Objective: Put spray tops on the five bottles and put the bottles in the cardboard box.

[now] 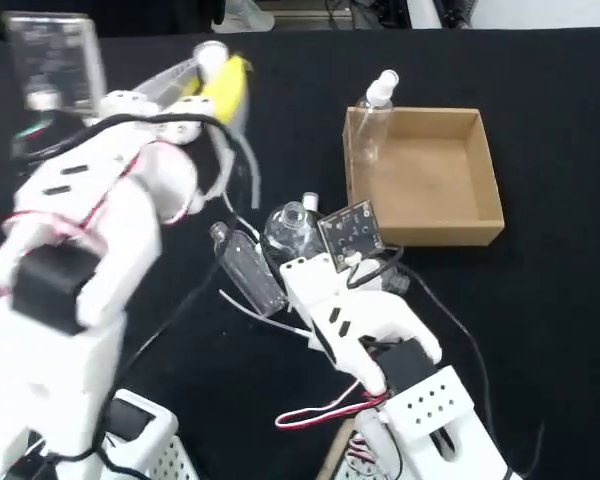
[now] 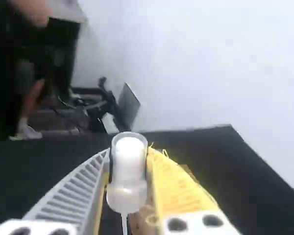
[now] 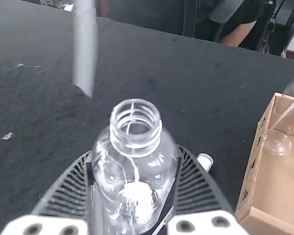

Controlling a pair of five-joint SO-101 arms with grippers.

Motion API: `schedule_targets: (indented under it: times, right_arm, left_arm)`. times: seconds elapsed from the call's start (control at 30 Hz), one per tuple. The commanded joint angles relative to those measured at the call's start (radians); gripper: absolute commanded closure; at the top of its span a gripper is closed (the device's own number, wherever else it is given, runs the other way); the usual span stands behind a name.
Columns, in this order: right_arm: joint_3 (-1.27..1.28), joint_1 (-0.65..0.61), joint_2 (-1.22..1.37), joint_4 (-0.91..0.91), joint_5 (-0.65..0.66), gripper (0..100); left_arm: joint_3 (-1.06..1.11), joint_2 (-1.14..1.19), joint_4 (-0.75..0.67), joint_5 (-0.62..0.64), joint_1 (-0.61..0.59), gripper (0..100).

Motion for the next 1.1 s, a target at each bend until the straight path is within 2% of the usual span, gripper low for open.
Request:
schedule_targets:
  times: [0.0, 0.43, 0.53, 0.73, 1.07]
  right_arm:
    - [-0.010, 0.014, -0.021, 0.005, 0.009, 98.8]
    - [-0.010, 0.014, -0.021, 0.005, 0.009, 98.8]
    - [-0.010, 0.014, -0.021, 0.005, 0.009, 98.8]
    - [-0.008, 0.014, -0.021, 0.005, 0.011, 98.8]
    - [-0.008, 0.017, -0.021, 0.005, 0.011, 98.8]
  left_arm:
    - [0.206, -0.021, -0.245, 0.006, 0.056, 97]
    - [0.328, -0.299, -0.281, 0.006, 0.065, 97]
    - [0.358, -0.358, -0.282, 0.005, 0.128, 97]
    - [0.375, -0.330, -0.301, -0.127, 0.231, 97]
    - [0.407, -0.238, -0.397, -0.149, 0.154, 97]
